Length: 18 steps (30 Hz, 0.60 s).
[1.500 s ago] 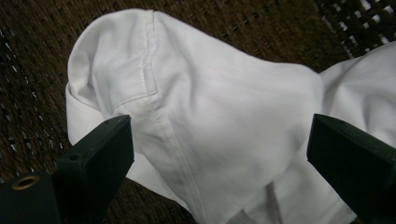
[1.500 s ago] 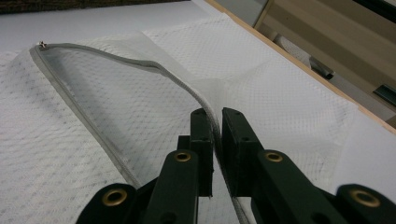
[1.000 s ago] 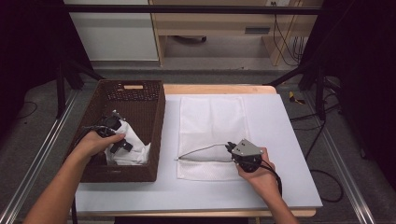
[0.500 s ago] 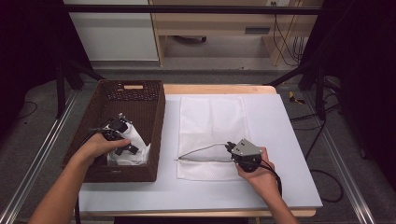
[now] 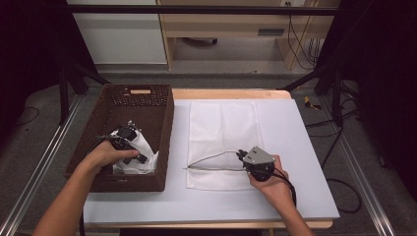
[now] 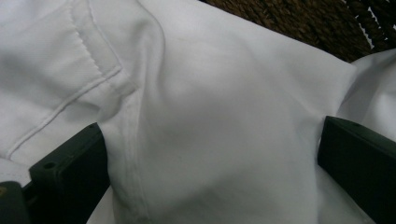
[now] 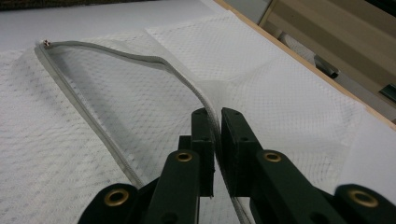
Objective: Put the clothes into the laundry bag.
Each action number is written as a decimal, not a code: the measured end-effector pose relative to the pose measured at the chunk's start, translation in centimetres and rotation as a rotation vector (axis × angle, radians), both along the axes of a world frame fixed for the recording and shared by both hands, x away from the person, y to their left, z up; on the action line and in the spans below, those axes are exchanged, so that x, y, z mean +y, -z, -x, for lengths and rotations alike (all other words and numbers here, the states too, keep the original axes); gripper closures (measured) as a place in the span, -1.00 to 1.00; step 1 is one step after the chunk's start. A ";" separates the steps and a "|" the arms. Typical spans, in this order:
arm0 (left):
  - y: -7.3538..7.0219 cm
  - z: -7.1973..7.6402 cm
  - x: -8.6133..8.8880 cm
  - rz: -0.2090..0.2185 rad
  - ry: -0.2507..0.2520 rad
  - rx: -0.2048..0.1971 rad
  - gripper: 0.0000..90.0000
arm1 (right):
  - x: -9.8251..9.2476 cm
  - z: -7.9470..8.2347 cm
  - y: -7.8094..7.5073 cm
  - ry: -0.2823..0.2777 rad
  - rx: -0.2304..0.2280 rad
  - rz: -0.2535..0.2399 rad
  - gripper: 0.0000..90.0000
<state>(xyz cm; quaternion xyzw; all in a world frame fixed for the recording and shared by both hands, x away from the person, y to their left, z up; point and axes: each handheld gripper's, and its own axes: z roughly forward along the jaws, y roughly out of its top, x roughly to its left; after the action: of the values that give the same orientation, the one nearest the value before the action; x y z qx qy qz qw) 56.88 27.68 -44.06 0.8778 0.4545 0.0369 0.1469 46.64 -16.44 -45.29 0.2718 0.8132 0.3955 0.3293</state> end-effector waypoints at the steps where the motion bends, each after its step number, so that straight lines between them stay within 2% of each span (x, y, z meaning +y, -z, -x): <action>1: 0.1 -0.1 0.0 0.000 0.000 0.000 -1.00 | 0.0 0.0 0.0 -0.002 0.000 -0.001 0.86; 5: 0.3 -0.2 -0.1 -0.006 0.000 -0.006 -1.00 | 0.0 -0.1 0.1 -0.001 0.006 -0.003 0.86; 10: 0.4 -0.1 -0.4 -0.035 0.010 -0.018 -0.99 | 0.0 0.0 0.1 -0.003 0.003 0.000 0.86; 12: 0.3 0.0 -0.4 -0.073 0.030 -0.035 -0.84 | 0.0 -0.1 0.1 -0.001 0.006 -0.001 0.88; 14: 0.2 -0.1 -0.4 -0.087 0.031 -0.039 -0.77 | 0.0 -0.1 0.1 -0.002 0.007 -0.001 0.89; 16: -0.1 -0.1 -0.3 -0.114 0.035 -0.045 -0.57 | 0.0 -0.1 0.1 -0.004 0.011 0.000 0.93; 17: -0.3 -0.2 -0.2 -0.125 0.026 -0.049 -0.33 | -0.1 -0.1 0.1 -0.006 0.013 0.000 0.95; 18: -0.3 -0.2 -0.1 -0.129 0.030 -0.050 -0.26 | -0.1 -0.1 0.1 -0.006 0.013 -0.001 0.96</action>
<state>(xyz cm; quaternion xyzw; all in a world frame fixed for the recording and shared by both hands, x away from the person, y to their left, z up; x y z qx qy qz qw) 57.08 27.53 -43.73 0.8909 0.4343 0.0857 0.1018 46.70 -16.50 -45.34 0.2721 0.8159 0.3952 0.3226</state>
